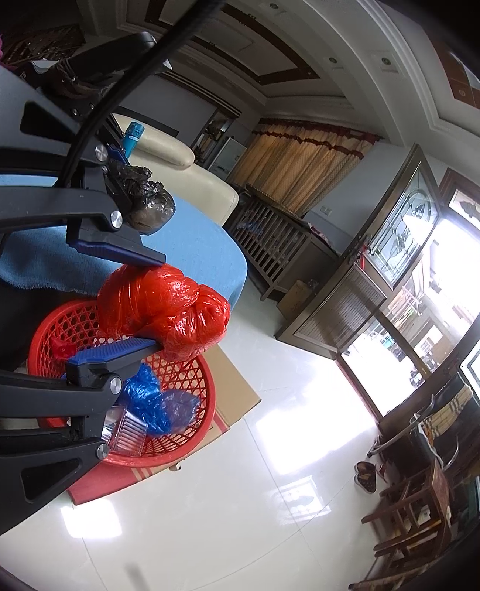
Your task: Collect trash
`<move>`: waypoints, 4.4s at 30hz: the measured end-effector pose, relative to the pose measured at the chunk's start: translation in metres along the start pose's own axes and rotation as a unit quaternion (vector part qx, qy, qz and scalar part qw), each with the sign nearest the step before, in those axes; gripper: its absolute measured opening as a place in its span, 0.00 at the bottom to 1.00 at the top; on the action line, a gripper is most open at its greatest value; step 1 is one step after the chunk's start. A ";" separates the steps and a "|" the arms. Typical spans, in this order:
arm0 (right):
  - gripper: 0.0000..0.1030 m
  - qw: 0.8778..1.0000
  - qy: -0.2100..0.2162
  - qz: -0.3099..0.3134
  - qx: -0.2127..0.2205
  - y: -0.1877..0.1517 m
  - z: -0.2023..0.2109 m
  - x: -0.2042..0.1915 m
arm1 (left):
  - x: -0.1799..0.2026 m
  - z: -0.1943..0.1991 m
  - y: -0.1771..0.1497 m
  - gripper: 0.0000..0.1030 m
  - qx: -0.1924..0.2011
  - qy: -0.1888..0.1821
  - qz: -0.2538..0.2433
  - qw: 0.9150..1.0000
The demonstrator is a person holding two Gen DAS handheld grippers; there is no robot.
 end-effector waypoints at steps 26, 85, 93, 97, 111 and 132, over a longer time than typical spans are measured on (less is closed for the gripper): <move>0.64 0.998 -0.016 -0.061 -0.029 0.000 -0.013 0.039 | 0.014 -0.038 0.019 0.63 -0.026 -0.050 -0.006 0.998; 0.65 0.941 0.051 0.333 -0.035 -0.147 -0.046 -0.295 | -0.246 0.197 -0.172 0.88 0.087 0.282 0.269 0.917; 0.65 0.932 0.055 0.357 -0.024 -0.156 -0.045 -0.313 | -0.252 0.210 -0.181 0.88 0.093 0.294 0.277 0.910; 0.65 0.927 0.049 0.372 -0.012 -0.158 -0.041 -0.319 | -0.255 0.214 -0.182 0.88 0.096 0.298 0.279 0.908; 0.65 0.921 0.044 0.387 0.006 -0.157 -0.039 -0.327 | -0.260 0.222 -0.184 0.88 0.102 0.308 0.287 0.901; 0.65 0.922 0.047 0.385 0.003 -0.158 -0.039 -0.326 | -0.263 0.222 -0.183 0.88 0.102 0.316 0.286 0.899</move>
Point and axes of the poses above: each gripper's, at about its wrist camera, not at the fingertips, and z roughly against the way its jaws point, x to its right, y to its top, the point moved 5 cm from there along -z, roughly the way its jaws point, and after that the axes turned 4 degrees about y, right-handed, at the moved point
